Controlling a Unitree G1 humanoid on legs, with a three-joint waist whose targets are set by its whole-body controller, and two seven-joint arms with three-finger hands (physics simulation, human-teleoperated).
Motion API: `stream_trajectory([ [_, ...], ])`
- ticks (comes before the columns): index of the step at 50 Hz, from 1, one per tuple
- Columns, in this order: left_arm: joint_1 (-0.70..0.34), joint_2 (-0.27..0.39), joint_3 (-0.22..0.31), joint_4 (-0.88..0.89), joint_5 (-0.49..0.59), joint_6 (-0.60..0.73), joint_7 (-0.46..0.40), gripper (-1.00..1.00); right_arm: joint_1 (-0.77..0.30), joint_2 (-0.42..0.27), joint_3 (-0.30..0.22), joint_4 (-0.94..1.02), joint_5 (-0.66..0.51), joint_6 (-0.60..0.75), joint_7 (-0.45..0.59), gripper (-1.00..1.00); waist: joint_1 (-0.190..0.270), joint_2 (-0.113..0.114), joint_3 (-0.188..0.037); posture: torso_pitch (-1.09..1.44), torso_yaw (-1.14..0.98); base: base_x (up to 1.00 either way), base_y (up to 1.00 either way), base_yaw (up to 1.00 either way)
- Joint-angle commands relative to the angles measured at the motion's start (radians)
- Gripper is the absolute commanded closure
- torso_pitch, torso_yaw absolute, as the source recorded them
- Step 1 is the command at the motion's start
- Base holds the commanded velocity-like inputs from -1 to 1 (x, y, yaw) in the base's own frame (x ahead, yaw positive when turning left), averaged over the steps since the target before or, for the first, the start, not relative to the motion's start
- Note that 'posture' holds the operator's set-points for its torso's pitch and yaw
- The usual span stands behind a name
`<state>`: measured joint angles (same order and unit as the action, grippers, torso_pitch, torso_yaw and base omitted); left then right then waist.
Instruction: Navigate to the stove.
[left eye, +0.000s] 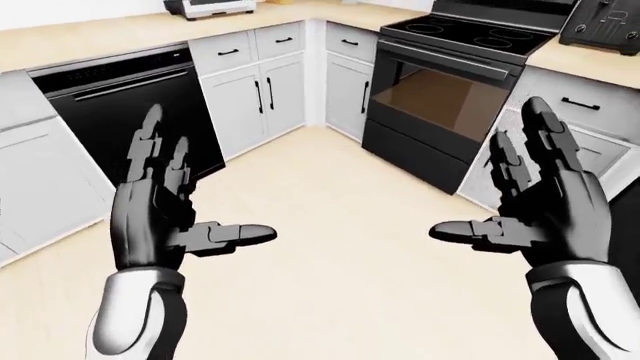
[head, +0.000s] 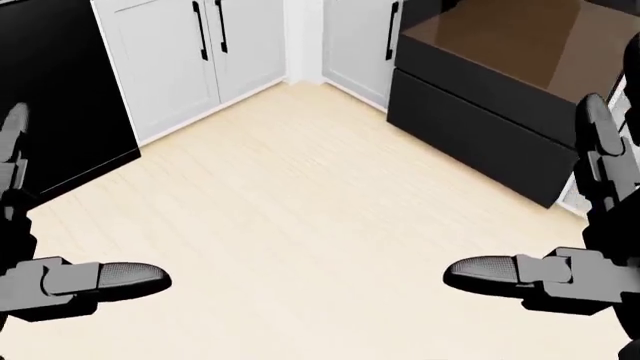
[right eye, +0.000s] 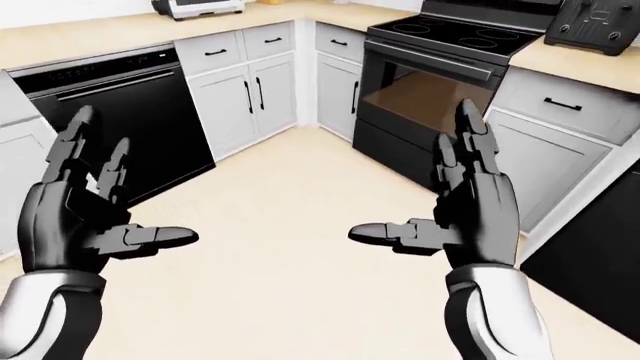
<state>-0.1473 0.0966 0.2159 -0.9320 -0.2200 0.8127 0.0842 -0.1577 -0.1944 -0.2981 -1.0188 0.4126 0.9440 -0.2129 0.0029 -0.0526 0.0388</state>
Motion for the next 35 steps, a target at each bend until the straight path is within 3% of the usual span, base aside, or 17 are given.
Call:
stream_trajectory([
  [1, -0.018, 0.011, 0.008, -0.029, 0.0, -0.029, -0.001, -1.0, -0.016, -0.004, 0.0, -0.028, -0.003, -0.028, 0.0, -1.0, 0.008, -0.015, -0.014, 0.0, 0.0, 0.15, 0.0, 0.0],
  [4, -0.014, 0.009, 0.009, -0.024, 0.002, -0.036, -0.003, -1.0, -0.013, -0.003, 0.0, -0.028, -0.006, -0.031, 0.002, -1.0, 0.0, 0.004, -0.016, 0.0, 0.0, 0.15, 0.0, 0.0],
  [8, -0.015, 0.01, 0.009, -0.018, 0.007, -0.04, -0.005, -1.0, -0.015, -0.004, 0.002, -0.028, -0.004, -0.027, -0.001, -1.0, -0.004, 0.048, 0.002, 0.0, 0.0, 0.15, 0.0, 0.0],
  [10, -0.013, 0.009, 0.009, -0.015, 0.008, -0.045, -0.006, -1.0, -0.014, -0.002, 0.002, -0.028, -0.006, -0.029, 0.001, -1.0, -0.009, 0.086, -0.001, 0.0, 0.0, 0.16, 0.0, 0.0],
  [12, -0.013, 0.009, 0.009, -0.019, 0.007, -0.041, -0.005, -1.0, -0.014, -0.003, 0.004, -0.028, -0.007, -0.03, 0.0, -1.0, -0.007, 0.143, -0.017, 0.0, 0.0, 0.15, 0.0, 0.0],
  [13, -0.013, 0.009, 0.01, -0.019, 0.006, -0.04, -0.006, -1.0, -0.015, -0.002, 0.005, -0.028, -0.01, -0.028, 0.001, -1.0, 0.004, 0.104, -0.012, 0.0, 0.0, 0.15, 0.0, 0.0],
  [14, -0.011, 0.009, 0.01, -0.015, 0.007, -0.047, -0.007, -1.0, -0.014, -0.002, 0.005, -0.028, -0.01, -0.029, 0.001, -1.0, -0.003, 0.119, -0.011, 0.0, 0.0, 0.15, 0.0, 0.0],
  [18, -0.011, 0.009, 0.013, -0.016, 0.004, -0.045, -0.006, -1.0, -0.011, 0.007, 0.006, -0.028, -0.022, -0.03, 0.011, -1.0, 0.008, 0.09, -0.019, 0.0, 0.0, 0.15, 0.0, 0.0],
  [21, -0.01, 0.009, 0.011, -0.016, 0.004, -0.045, -0.006, -1.0, -0.012, 0.004, 0.006, -0.028, -0.02, -0.03, 0.008, -1.0, 0.011, 0.057, -0.008, 0.0, 0.0, 0.15, 0.0, 0.0],
  [23, -0.008, 0.009, 0.008, -0.014, 0.008, -0.05, -0.007, -1.0, -0.011, -0.001, 0.003, -0.028, -0.012, -0.031, 0.004, -1.0, 0.014, 0.02, -0.011, 0.0, 0.0, 0.15, 0.0, 0.0],
  [25, -0.01, 0.008, 0.005, -0.023, 0.009, -0.041, -0.004, -1.0, -0.01, -0.005, -0.003, -0.028, -0.004, -0.032, 0.002, -1.0, 0.013, -0.031, -0.019, 0.0, 0.0, 0.15, 0.0, 0.0],
  [26, -0.01, 0.007, 0.004, -0.016, 0.01, -0.047, -0.006, -1.0, -0.01, -0.005, -0.003, -0.028, -0.003, -0.031, 0.002, -1.0, 0.002, 0.008, -0.016, 0.0, 0.0, 0.15, 0.0, 0.0],
  [27, -0.011, 0.006, 0.002, -0.018, 0.011, -0.044, -0.004, -1.0, -0.012, -0.005, -0.004, -0.028, -0.005, -0.03, 0.003, -1.0, 0.009, -0.01, -0.014, 0.0, 0.0, 0.15, 0.0, 0.0],
  [28, -0.011, 0.006, -0.001, -0.015, 0.014, -0.047, -0.004, -1.0, -0.013, -0.003, -0.006, -0.028, -0.01, -0.028, 0.007, -1.0, 0.002, -0.008, -0.013, 0.0, 0.0, 0.16, 0.0, 0.0],
  [30, -0.014, 0.006, -0.002, -0.021, 0.014, -0.039, -0.003, -1.0, -0.02, -0.003, -0.009, -0.028, -0.009, -0.021, 0.006, -1.0, 0.001, 0.006, -0.017, 0.0, 0.0, 0.15, 0.0, 0.0],
  [35, -0.018, 0.008, 0.001, -0.012, 0.014, -0.043, -0.006, -1.0, -0.026, 0.0, -0.007, -0.028, -0.015, -0.017, 0.008, -1.0, -0.006, 0.065, 0.0, 0.0, 0.0, 0.15, 0.0, 0.0],
])
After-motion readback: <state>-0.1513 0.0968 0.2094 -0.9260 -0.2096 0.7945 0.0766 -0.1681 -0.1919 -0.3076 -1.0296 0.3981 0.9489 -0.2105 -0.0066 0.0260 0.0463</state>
